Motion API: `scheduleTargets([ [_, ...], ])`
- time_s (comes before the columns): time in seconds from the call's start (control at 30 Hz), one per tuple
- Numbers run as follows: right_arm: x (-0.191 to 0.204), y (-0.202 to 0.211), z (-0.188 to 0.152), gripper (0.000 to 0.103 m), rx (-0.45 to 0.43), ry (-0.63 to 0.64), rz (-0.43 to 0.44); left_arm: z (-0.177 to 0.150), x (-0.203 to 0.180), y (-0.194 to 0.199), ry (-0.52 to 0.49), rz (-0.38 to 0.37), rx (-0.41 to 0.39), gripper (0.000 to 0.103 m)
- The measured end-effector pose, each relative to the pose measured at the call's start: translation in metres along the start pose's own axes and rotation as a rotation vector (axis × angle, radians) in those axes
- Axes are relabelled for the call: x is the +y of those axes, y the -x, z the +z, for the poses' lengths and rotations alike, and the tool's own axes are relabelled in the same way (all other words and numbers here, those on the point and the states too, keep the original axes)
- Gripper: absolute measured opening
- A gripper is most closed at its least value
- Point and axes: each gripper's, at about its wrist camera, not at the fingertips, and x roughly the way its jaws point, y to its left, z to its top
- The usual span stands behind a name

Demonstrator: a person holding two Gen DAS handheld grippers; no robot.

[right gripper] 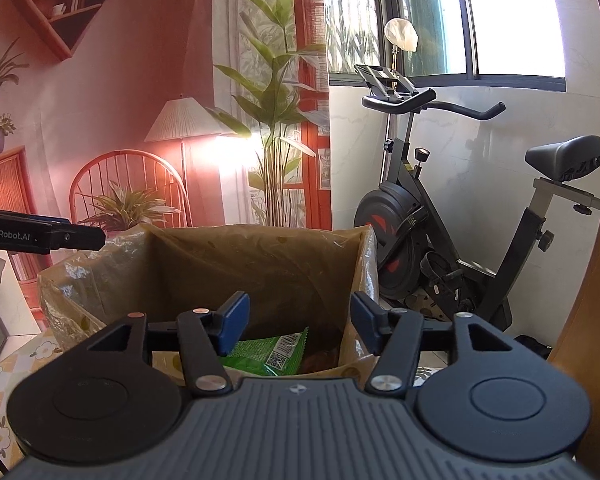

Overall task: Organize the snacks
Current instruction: 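Lift both packets over the box and open both grippers to drop them, then move both grippers back down to the snacks beside the box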

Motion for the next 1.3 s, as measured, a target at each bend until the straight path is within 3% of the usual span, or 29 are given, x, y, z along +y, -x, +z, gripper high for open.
scheduleTargets([
  [0.17, 0.007, 0.019, -0.007, 0.080, -0.002, -0.015, 0.011, -0.009, 0.016, 0.026, 0.027, -0.008, 0.001, 0.078],
  [0.63, 0.040, 0.060, -0.036, 0.086, -0.027, -0.022, 0.030, -0.052, 0.040, 0.080, 0.031, -0.013, 0.013, 0.078],
  [0.9, 0.069, 0.062, -0.063, 0.086, -0.001, -0.012, 0.039, -0.081, 0.051, 0.089, 0.044, 0.010, 0.033, 0.078],
  [1.1, 0.078, 0.063, -0.086, 0.086, 0.027, -0.031, 0.027, -0.096, 0.056, 0.093, 0.109, 0.041, 0.025, 0.078],
  [1.3, 0.085, 0.067, -0.111, 0.085, 0.063, 0.014, 0.005, -0.119, 0.051, 0.095, 0.145, 0.032, 0.068, 0.078],
])
